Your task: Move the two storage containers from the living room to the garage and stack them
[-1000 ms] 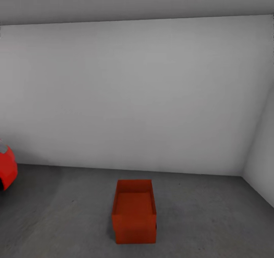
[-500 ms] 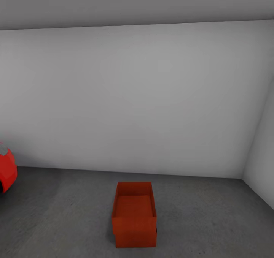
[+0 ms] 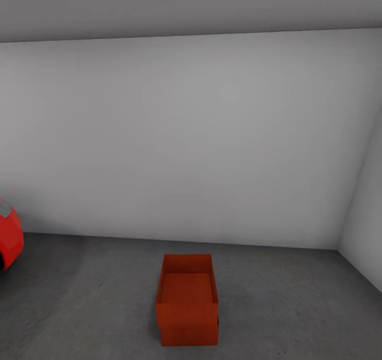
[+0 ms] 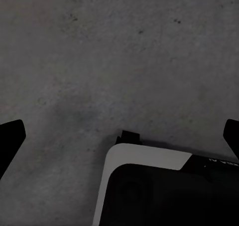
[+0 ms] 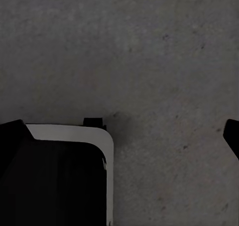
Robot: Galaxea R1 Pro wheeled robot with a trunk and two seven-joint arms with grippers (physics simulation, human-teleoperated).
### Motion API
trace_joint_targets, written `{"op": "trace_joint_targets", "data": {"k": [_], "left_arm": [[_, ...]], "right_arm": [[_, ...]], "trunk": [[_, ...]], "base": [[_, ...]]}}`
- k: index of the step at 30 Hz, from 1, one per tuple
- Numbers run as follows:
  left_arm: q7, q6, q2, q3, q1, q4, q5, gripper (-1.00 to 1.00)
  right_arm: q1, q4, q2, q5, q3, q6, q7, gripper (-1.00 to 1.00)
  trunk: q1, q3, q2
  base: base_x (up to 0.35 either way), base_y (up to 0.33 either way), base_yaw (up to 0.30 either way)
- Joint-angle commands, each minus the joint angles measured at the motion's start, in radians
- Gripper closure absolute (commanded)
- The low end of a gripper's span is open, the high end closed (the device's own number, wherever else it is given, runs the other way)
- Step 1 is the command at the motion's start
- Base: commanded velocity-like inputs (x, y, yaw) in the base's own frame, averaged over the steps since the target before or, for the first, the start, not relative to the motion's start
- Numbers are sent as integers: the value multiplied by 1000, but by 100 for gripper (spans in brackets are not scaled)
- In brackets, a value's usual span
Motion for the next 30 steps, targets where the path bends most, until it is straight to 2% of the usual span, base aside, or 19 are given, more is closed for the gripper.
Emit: {"op": "trace_joint_targets", "data": {"k": [1, 30], "left_arm": [[3, -2, 0, -8, -1, 0, 7, -100], [3, -3, 0, -7, -1, 0, 7, -100]], "right_arm": [[-1, 3, 1, -8, 9, -6, 0, -100], [-2, 3, 0, -7, 12, -2, -12, -100]], "trunk": [[0, -2, -1], [0, -2, -1]], "base": [[0, 0, 0], [0, 0, 0]]}}
